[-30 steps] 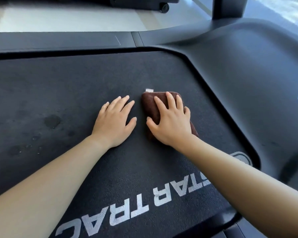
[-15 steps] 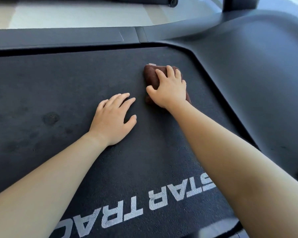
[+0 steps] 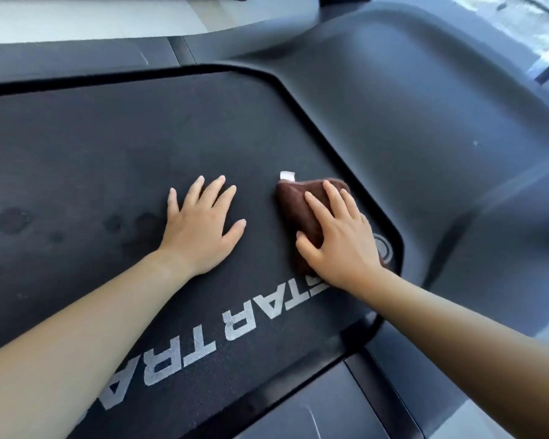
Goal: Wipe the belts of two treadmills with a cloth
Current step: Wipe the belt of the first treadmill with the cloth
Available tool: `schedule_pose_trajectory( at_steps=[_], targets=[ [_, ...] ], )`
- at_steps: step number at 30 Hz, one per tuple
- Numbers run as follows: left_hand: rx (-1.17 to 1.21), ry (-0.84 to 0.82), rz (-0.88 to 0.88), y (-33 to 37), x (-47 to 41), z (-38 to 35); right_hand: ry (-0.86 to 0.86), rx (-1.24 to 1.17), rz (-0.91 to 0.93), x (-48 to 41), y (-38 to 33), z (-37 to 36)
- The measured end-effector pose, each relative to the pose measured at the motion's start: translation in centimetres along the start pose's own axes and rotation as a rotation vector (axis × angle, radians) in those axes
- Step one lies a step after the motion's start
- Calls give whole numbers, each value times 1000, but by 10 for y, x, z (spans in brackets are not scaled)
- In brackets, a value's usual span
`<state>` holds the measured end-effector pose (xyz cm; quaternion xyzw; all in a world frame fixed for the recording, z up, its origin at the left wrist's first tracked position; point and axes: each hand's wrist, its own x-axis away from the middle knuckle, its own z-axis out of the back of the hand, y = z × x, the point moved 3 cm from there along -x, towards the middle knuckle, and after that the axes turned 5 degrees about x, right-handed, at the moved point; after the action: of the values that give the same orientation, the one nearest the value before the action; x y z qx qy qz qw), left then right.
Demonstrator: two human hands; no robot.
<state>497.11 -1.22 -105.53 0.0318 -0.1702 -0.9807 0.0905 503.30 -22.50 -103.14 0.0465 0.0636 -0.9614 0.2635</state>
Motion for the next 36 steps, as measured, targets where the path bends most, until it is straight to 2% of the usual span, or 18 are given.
schedule_pose_trajectory(
  at_steps=[5,10,21,26,36],
  targets=[
    [10,19,-9,1,7,0,-16,-4,-78,1,16,8],
    [19,21,-36,3,18,2,-49,-40,-33,20,8,11],
    [25,-6,-137,-7,41,6,14,-56,-30,91,-50,4],
    [43,-13,-156,-17,50,13,11,-67,-64,60,-58,-1],
    [-20,27,36,-81,47,34,68,-46,133,-39,-115,-23]
  ],
)
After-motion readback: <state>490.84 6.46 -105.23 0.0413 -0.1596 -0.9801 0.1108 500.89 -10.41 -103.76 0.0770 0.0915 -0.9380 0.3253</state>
